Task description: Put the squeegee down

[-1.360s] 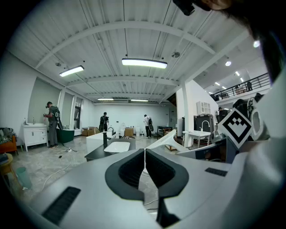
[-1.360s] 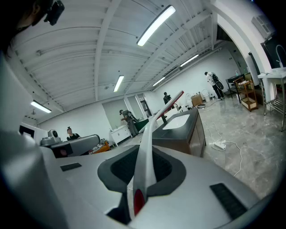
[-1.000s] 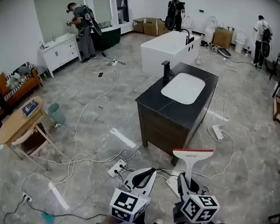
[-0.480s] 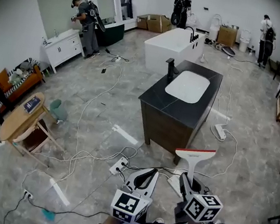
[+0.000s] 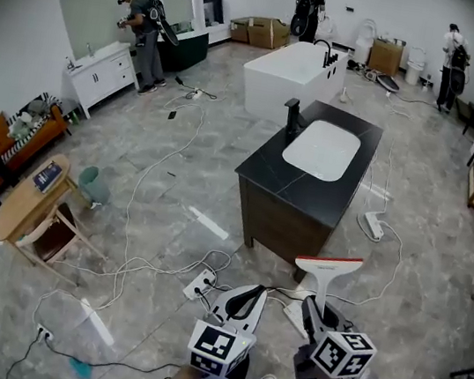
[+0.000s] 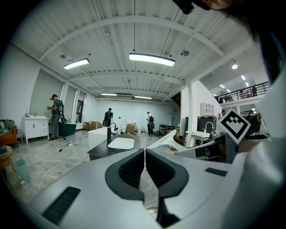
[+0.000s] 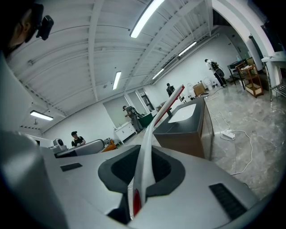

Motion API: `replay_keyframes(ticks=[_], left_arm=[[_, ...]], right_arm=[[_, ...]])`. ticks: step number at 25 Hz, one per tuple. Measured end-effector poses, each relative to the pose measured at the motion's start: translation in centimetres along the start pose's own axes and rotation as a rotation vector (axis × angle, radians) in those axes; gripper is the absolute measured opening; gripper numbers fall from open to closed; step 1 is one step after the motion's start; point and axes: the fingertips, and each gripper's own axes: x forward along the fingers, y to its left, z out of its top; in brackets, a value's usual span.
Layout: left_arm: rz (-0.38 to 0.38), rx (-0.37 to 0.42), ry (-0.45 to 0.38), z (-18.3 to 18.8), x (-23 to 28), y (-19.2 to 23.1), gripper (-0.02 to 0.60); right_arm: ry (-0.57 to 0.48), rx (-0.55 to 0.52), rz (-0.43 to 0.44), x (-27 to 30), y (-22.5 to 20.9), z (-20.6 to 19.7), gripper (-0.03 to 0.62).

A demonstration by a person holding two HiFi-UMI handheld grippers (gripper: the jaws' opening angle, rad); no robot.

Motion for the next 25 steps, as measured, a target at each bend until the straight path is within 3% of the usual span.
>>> replay_keyframes(ticks=[25], left_arm=[[-0.079, 0.021, 0.013, 2.6, 7.7, 16.7, 0.018]], right_arm=[[-0.01, 0.04, -0.059, 17.5, 2.0, 5.0, 0.046]])
